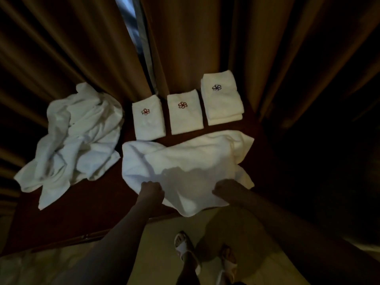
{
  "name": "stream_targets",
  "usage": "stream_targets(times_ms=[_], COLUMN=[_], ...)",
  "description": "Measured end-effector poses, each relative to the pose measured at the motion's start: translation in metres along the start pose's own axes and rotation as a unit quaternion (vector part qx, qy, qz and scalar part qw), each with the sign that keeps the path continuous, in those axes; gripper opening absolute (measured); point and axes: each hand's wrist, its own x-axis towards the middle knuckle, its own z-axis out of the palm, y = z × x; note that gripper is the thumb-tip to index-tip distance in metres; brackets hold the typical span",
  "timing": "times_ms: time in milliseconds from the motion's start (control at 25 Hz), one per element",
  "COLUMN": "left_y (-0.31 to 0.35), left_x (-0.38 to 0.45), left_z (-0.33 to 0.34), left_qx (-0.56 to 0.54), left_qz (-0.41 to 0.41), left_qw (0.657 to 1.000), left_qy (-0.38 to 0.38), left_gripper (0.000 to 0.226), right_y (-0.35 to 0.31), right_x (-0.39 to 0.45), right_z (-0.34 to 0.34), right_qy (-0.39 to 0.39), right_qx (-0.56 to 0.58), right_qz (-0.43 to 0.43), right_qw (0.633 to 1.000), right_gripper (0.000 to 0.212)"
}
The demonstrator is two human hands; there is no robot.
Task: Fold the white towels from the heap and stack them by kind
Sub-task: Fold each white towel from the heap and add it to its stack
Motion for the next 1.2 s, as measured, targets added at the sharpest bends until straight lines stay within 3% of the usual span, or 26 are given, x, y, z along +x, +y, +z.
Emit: stream_targets(times_ms=[80, 120, 240, 280, 360, 480, 560, 720, 800, 880, 1000, 1200], left_y=[0.015, 0.022, 0.069, 0.084, 0.116, 0.157, 0.173, 0.178, 0.178, 0.177, 0.181, 0.197], left_x=[0.002, 0.004, 0.013, 0.024, 0.042, 0.069, 0.079, 0.084, 0.083, 0.083, 0.082, 0.09], left_z=[0.019, 0.027, 0.033, 0.04, 0.051, 0.068, 0.08, 0.09, 0.088, 0.087, 0.086, 0.083], left_qx=[0.116, 0.129, 0.054, 0.048, 0.047, -0.034, -0.062, -0.017, -0.008, 0.001, 0.021, 0.065], left_qz=[0.059, 0.041, -0.061, -0.06, 0.037, 0.159, 0.16, 0.139, 0.146, 0.148, 0.137, 0.138], left_qw=[0.991, 0.99, 0.997, 0.997, 0.998, 0.985, 0.982, 0.989, 0.988, 0.988, 0.989, 0.988], left_qy=[-0.011, -0.048, -0.017, 0.0, 0.026, -0.054, -0.077, -0.051, -0.051, -0.052, -0.05, 0.02], left_gripper=[0.025, 0.022, 0.033, 0.034, 0.034, 0.045, 0.055, 0.058, 0.056, 0.055, 0.056, 0.044], right_y=[0.014, 0.024, 0.058, 0.071, 0.086, 0.102, 0.107, 0.118, 0.124, 0.134, 0.149, 0.145], right_x=[0.005, 0.007, 0.02, 0.026, 0.039, 0.062, 0.066, 0.063, 0.053, 0.037, 0.011, 0.017], right_z=[-0.004, -0.008, -0.016, -0.018, -0.023, -0.026, -0.023, -0.015, -0.019, -0.025, -0.022, -0.023], right_qy=[0.118, 0.171, 0.254, 0.269, 0.266, 0.2, 0.156, 0.063, 0.085, 0.172, 0.215, 0.212], right_qx=[0.047, 0.07, 0.067, 0.059, 0.063, 0.033, -0.006, 0.033, 0.09, 0.132, 0.114, 0.082], right_qz=[0.024, 0.047, 0.135, 0.151, 0.166, 0.189, 0.203, 0.19, 0.201, 0.254, 0.337, 0.287], right_qw=[0.992, 0.982, 0.955, 0.949, 0.948, 0.961, 0.967, 0.979, 0.972, 0.943, 0.91, 0.93], right_gripper=[0.029, 0.027, 0.027, 0.029, 0.037, 0.04, 0.047, 0.049, 0.051, 0.048, 0.05, 0.062])
